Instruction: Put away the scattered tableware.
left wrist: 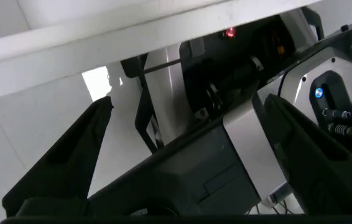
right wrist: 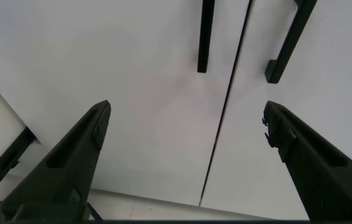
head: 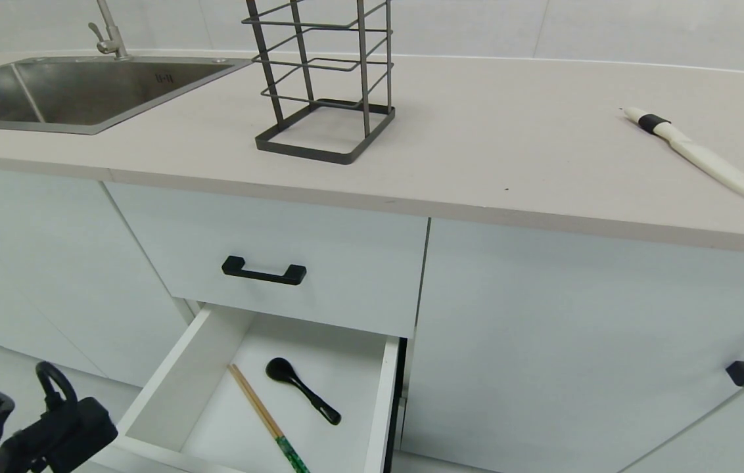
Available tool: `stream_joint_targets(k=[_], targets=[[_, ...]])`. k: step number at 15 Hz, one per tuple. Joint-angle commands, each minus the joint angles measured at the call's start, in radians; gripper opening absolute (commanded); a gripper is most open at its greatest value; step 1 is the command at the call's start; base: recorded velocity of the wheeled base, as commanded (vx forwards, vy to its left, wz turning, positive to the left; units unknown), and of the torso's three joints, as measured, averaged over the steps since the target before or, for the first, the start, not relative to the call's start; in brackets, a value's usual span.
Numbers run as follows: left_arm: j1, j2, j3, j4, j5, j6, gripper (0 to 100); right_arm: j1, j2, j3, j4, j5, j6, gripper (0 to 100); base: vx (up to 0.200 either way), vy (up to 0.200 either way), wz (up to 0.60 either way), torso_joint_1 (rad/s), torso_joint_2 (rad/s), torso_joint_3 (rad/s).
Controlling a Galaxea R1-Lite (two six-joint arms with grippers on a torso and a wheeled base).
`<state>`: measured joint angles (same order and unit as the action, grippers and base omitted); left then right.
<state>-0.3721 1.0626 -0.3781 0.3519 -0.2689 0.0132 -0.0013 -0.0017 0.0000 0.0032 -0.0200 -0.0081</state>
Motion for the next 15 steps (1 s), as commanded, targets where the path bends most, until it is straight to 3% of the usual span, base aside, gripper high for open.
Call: stream_joint_targets(k=[1, 5, 6, 10, 12, 15], targets=[[-0.001, 0.028, 0.004, 0.002, 0.000, -0.001, 100, 0.000, 0.003, 0.000, 0.000, 0.000, -0.001, 100, 0.000, 0.000, 0.00, 0.000, 0.00, 0.000], [0.007, 0.076, 0.007, -0.011, 0.004, -0.007, 100, 0.001, 0.003, 0.000, 0.000, 0.000, -0.001, 100, 0.000, 0.000, 0.00, 0.000, 0.00, 0.000], [0.010, 0.089, 0.007, -0.016, 0.027, -0.009, 100, 0.001, 0.003, 0.000, -0.002, 0.002, -0.001, 100, 0.000, 0.000, 0.00, 0.000, 0.00, 0.000], [0.013, 0.162, 0.041, -0.140, 0.088, -0.030, 100, 0.001, 0.003, 0.000, -0.002, 0.002, -0.001, 100, 0.000, 0.000, 0.00, 0.000, 0.00, 0.000], [0.013, 0.214, 0.067, -0.225, 0.151, -0.035, 100, 0.001, 0.003, 0.000, -0.002, 0.002, -0.001, 100, 0.000, 0.000, 0.00, 0.000, 0.00, 0.000], [0.015, 0.237, 0.067, -0.264, 0.166, -0.045, 100, 0.001, 0.003, 0.000, -0.002, 0.002, -0.003, 100, 0.000, 0.000, 0.00, 0.000, 0.00, 0.000]])
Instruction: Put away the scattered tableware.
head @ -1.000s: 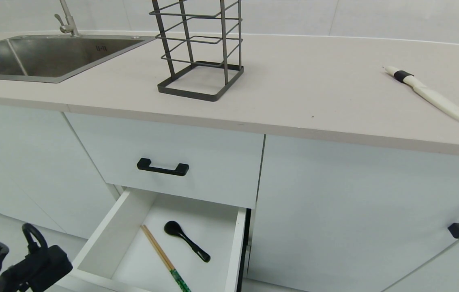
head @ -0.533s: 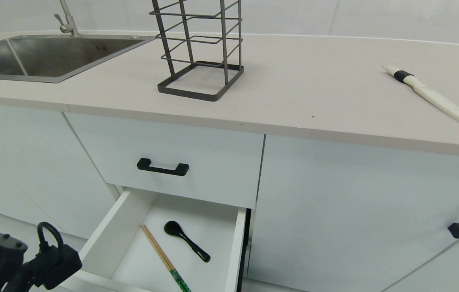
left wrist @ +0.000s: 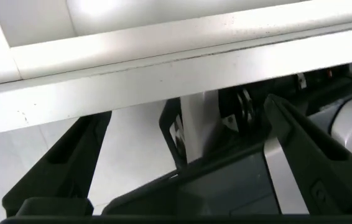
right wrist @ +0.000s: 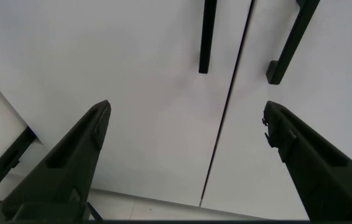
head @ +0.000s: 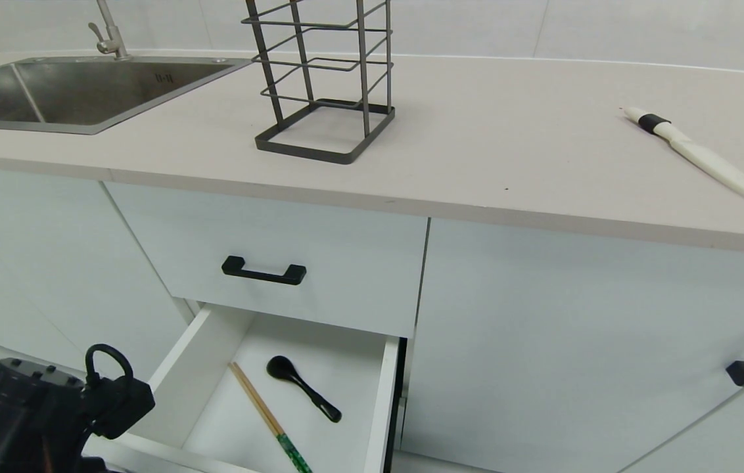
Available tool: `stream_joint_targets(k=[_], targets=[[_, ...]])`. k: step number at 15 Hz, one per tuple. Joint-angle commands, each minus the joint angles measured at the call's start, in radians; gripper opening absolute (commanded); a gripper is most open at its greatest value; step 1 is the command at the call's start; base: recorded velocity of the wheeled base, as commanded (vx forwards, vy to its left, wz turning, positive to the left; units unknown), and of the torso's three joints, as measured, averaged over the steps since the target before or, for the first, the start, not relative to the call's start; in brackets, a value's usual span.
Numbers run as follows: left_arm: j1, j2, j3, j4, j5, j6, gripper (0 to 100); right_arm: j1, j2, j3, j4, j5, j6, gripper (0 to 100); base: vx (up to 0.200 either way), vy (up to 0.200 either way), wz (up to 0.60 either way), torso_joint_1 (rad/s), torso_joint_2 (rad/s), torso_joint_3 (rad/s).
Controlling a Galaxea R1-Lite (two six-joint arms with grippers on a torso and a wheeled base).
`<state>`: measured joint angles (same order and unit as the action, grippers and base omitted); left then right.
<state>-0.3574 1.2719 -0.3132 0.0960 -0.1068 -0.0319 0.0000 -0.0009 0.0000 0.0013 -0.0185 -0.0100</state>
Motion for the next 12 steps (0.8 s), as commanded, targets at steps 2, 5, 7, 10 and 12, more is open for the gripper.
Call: stream_joint_targets(k=[2, 5, 7, 10, 12], targets=[[0.009, 0.055, 0.000, -0.062, 0.019, -0.002, 100, 0.000, 0.002, 0.000, 0.000, 0.000, 0.001, 100, 0.000, 0.000, 0.00, 0.000, 0.00, 0.000], [0.022, 0.115, 0.005, -0.179, 0.030, 0.000, 100, 0.000, 0.002, 0.000, 0.000, 0.000, 0.001, 100, 0.000, 0.000, 0.00, 0.000, 0.00, 0.000], [0.022, 0.130, 0.000, -0.197, 0.029, 0.000, 100, 0.000, 0.002, 0.000, 0.000, 0.000, 0.001, 100, 0.000, 0.000, 0.00, 0.000, 0.00, 0.000], [0.023, 0.153, -0.001, -0.245, 0.029, 0.000, 100, 0.000, 0.002, 0.000, 0.000, 0.000, 0.001, 100, 0.000, 0.000, 0.00, 0.000, 0.00, 0.000], [0.022, 0.176, 0.005, -0.292, 0.030, 0.000, 100, 0.000, 0.002, 0.000, 0.000, -0.001, 0.001, 100, 0.000, 0.000, 0.00, 0.000, 0.00, 0.000]])
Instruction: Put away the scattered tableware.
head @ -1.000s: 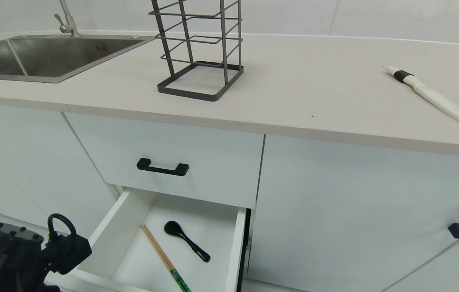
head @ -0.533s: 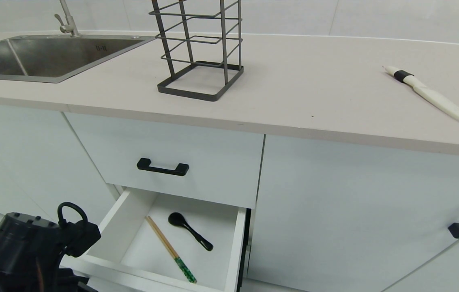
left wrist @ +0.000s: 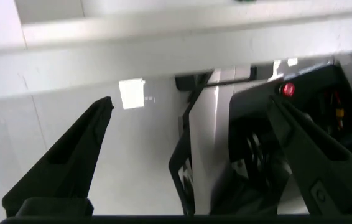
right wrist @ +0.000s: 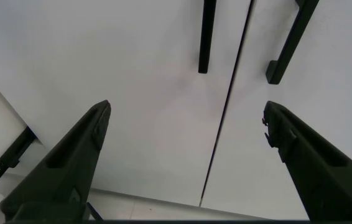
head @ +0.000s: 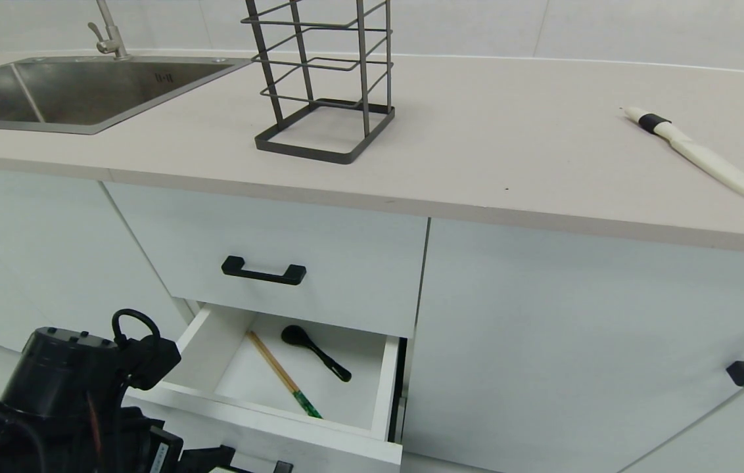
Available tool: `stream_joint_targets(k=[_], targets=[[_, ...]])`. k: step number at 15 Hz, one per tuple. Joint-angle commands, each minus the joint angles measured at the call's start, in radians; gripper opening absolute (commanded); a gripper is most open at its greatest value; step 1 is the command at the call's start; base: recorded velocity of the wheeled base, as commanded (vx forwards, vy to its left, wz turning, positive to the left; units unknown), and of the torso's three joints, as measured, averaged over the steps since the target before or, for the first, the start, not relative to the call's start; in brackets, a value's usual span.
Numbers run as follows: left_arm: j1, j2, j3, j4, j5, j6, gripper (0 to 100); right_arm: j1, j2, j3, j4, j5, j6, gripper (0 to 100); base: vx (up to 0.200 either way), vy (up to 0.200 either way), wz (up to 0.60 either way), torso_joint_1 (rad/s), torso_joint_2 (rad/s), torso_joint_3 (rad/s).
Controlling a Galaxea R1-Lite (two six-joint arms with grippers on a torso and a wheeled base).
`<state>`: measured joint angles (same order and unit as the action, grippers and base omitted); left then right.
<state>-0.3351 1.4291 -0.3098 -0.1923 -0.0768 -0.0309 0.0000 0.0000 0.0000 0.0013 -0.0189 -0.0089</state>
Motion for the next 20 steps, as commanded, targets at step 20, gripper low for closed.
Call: stream_joint_targets(k=[20], targets=[[0.051, 0.263, -0.008, -0.470, -0.009, -0.003, 100, 0.000, 0.002, 0.000, 0.000, -0.001, 0.000, 100, 0.000, 0.000, 0.00, 0.000, 0.00, 0.000]])
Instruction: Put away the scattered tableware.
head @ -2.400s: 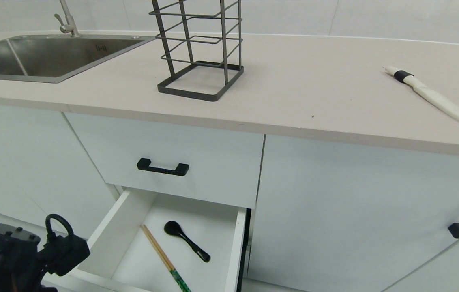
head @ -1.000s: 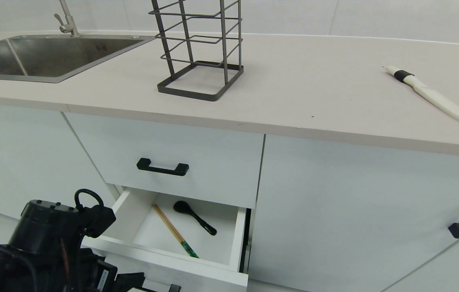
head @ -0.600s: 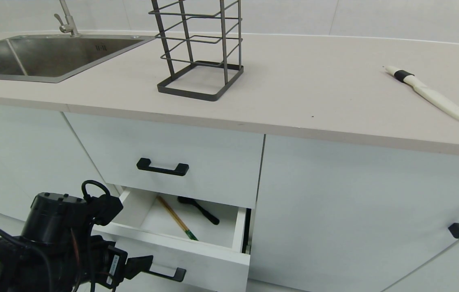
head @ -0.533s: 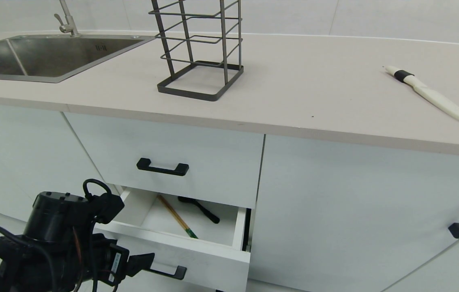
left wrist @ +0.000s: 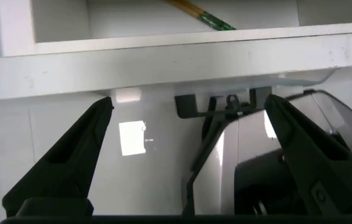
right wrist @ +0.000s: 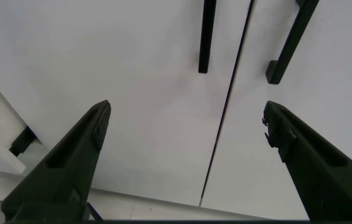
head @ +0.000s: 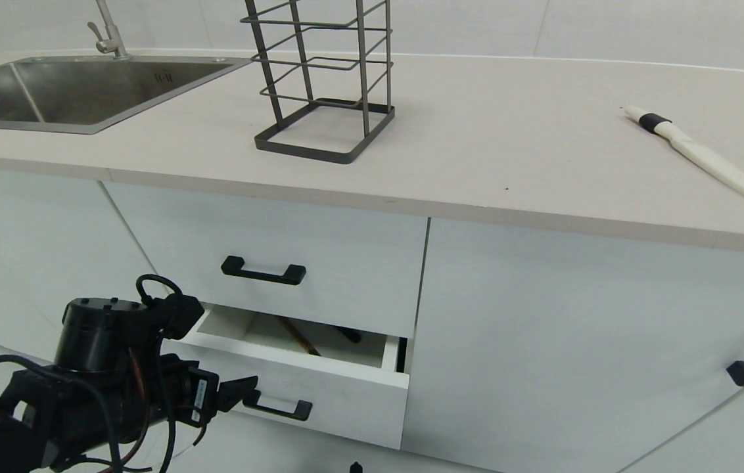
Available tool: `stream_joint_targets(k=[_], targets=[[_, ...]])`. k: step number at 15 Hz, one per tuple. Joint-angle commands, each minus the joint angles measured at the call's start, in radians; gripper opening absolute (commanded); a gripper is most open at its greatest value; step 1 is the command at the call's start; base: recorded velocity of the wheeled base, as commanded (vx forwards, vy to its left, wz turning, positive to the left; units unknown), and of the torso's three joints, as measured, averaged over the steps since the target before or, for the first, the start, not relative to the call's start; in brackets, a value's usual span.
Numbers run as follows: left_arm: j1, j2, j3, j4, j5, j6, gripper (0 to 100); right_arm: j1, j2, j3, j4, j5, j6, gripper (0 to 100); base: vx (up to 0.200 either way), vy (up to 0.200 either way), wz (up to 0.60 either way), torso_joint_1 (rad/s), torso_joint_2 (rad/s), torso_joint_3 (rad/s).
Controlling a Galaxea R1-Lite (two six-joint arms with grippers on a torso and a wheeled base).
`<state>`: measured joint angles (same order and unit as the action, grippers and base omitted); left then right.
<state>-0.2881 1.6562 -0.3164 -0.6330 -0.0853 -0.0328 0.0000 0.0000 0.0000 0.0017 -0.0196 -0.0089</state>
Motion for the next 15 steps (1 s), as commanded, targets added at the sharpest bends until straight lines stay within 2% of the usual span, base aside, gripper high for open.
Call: stream_joint_targets(k=[1, 8, 12, 13, 15], targets=[[0.003, 0.053, -0.003, -0.060, -0.001, -0.001, 100, 0.000, 0.002, 0.000, 0.000, 0.000, 0.000, 100, 0.000, 0.000, 0.00, 0.000, 0.00, 0.000], [0.020, 0.188, -0.020, -0.281, -0.004, -0.013, 100, 0.000, 0.002, 0.000, 0.000, 0.000, 0.000, 100, 0.000, 0.000, 0.00, 0.000, 0.00, 0.000], [0.023, 0.194, -0.026, -0.304, -0.002, -0.015, 100, 0.000, 0.002, 0.000, 0.000, 0.000, 0.000, 100, 0.000, 0.000, 0.00, 0.000, 0.00, 0.000], [0.023, 0.205, -0.040, -0.324, -0.004, -0.038, 100, 0.000, 0.002, 0.000, 0.000, 0.000, 0.000, 100, 0.000, 0.000, 0.00, 0.000, 0.00, 0.000], [0.021, 0.215, -0.047, -0.347, -0.004, -0.047, 100, 0.000, 0.002, 0.000, 0.000, 0.000, 0.000, 100, 0.000, 0.000, 0.00, 0.000, 0.00, 0.000]])
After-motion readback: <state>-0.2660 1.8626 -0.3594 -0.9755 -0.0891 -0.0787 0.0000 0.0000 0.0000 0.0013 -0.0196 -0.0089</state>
